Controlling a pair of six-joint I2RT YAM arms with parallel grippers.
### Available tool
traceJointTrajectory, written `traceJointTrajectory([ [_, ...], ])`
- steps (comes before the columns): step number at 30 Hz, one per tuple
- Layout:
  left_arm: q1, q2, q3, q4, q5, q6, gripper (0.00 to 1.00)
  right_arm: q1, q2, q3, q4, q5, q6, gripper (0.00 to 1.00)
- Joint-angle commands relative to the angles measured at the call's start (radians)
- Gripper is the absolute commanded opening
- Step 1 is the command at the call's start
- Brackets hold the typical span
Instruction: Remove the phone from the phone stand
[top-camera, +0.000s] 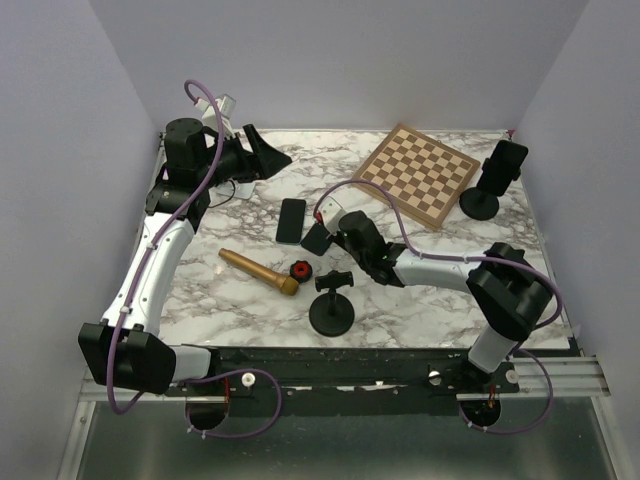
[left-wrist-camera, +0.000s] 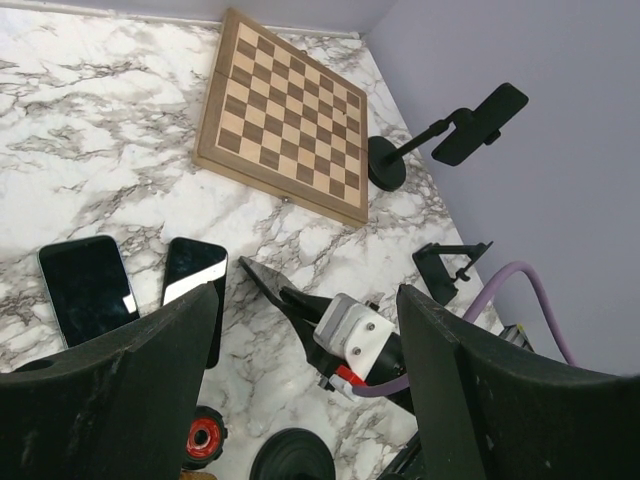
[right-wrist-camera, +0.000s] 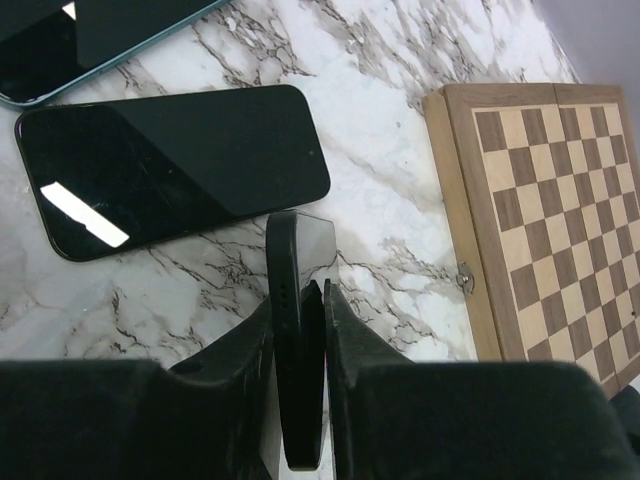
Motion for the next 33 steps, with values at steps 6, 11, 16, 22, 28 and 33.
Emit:
traceJointTrajectory([
  [6, 0.004, 0.003, -0.010, 0.015, 0.020, 0.004, 0.80, -0.005, 0.053, -0.034, -0.137, -0.112, 0.021, 0.48],
  [11, 0.004, 0.003, -0.010, 0.016, 0.023, 0.003, 0.80, -0.005, 0.059, -0.034, -0.150, -0.136, 0.043, 0.52],
  [16, 0.003, 0.003, -0.010, 0.015, 0.023, 0.003, 0.80, -0.005, 0.058, -0.028, -0.165, -0.158, 0.051, 0.57],
  [22, 0.004, 0.002, -0.010, 0.016, 0.025, 0.004, 0.80, -0.005, 0.045, -0.024, -0.168, -0.166, 0.062, 0.66],
  [28, 0.004, 0.004, -0.011, 0.019, 0.025, 0.003, 0.80, -0.004, 0.000, -0.005, -0.202, -0.192, 0.088, 0.71],
  [33, 0.004, 0.003, -0.010, 0.019, 0.024, 0.006, 0.80, -0.004, -0.030, 0.035, -0.244, -0.094, 0.144, 0.84],
])
